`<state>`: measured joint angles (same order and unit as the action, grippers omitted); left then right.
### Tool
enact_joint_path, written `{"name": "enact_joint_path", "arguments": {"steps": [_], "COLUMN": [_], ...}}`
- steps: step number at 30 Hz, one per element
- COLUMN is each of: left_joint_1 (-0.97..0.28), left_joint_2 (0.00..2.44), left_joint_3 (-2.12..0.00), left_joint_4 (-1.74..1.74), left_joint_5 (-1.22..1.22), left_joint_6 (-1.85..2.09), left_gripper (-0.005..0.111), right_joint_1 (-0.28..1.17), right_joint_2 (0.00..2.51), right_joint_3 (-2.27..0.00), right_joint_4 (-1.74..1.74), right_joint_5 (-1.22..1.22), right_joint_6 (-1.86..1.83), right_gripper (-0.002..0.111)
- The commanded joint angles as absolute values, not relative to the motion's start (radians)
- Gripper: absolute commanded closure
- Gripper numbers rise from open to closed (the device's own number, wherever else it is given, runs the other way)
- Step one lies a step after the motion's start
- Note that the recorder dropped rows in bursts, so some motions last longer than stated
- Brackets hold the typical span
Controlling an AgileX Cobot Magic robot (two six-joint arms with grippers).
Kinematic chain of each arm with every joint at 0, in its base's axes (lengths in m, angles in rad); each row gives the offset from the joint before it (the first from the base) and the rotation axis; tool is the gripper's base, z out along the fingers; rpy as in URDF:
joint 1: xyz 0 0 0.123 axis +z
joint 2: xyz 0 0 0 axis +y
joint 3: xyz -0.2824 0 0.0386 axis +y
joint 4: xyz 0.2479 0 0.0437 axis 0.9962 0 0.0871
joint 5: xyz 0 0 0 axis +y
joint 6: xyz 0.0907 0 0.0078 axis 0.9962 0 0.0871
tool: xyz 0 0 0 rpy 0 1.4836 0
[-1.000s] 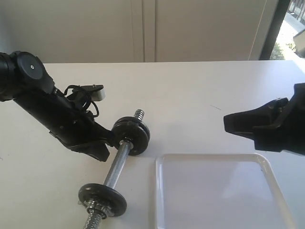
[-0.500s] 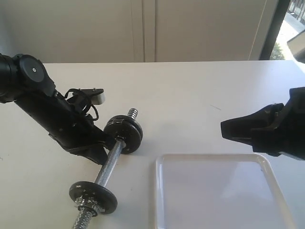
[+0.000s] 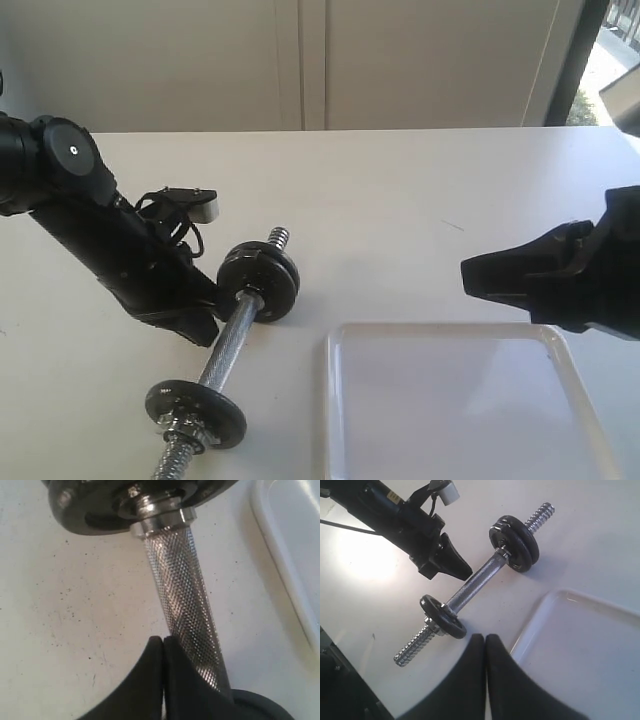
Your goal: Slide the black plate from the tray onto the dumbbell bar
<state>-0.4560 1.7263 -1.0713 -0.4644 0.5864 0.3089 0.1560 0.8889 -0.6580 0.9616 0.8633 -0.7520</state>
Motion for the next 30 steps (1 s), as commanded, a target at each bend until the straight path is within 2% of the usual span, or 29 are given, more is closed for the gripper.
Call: {"name": "enact_joint_path", "arguments": {"steps": [1, 15, 26, 28, 30], "left_joint_1": [-0.461, -0.439, -0.441, -0.441, -0.441], "left_joint_2": [1.699, 1.412, 1.25, 1.246, 1.246], "left_joint_3": [-1.069, -1.013, -0.727, -0.68, -0.641], "left_joint_4": [-0.445, -0.279, -0.524, -0.577, -0.631], "left_joint_5": [0.6, 0.694, 0.734, 0.734, 0.724], "left_joint_6": [0.289, 0.174, 0.242, 0.283, 0.34], "left_gripper": [0.107, 0.107, 0.107, 0.103, 0.092], "right_joint_1": [0.151, 0.151, 0.151, 0.151, 0.151], "right_joint_2": [0.891, 0.891, 0.891, 0.891, 0.891], "right_joint_3": [-0.655, -0.655, -0.655, -0.655, -0.655], "right_joint_4": [0.96, 0.918, 0.917, 0.917, 0.917], "right_joint_5": [0.875, 0.915, 0.917, 0.917, 0.917], "right_joint_6": [-0.751, -0.751, -0.751, -0.751, -0.751], "right_gripper": [0.108, 0.108, 0.108, 0.108, 0.108]}}
